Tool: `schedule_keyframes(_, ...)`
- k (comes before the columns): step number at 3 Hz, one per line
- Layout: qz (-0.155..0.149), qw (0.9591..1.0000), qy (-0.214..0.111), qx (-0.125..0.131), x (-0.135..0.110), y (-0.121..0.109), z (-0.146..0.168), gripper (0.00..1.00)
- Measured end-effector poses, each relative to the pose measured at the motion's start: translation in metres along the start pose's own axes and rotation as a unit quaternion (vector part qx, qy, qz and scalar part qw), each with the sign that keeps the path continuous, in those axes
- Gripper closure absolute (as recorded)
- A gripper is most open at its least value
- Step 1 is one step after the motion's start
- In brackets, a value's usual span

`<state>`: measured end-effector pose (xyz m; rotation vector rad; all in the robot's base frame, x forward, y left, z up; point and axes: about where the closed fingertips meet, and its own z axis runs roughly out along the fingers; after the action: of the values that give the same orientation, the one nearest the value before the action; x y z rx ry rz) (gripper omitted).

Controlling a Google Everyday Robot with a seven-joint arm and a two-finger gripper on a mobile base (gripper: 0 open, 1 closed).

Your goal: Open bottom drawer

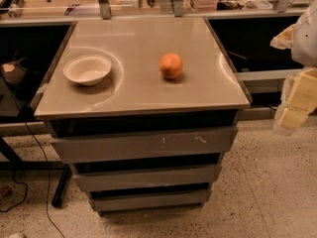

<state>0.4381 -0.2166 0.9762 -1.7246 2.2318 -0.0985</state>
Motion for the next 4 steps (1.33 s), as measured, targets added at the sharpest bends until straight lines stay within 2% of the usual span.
schedule_keyframes(2,0.000,1.0000,0.010,-0.001,-0.001,0.009,0.008,0.00)
schedule_keyframes(3,0.015,0.9993,-0.013,-0.031,-0.010,0.045,0.041,0.00)
schedule_keyframes(4,0.019,0.9952,-0.040,-0.087,-0.021,0.095,0.103,0.00)
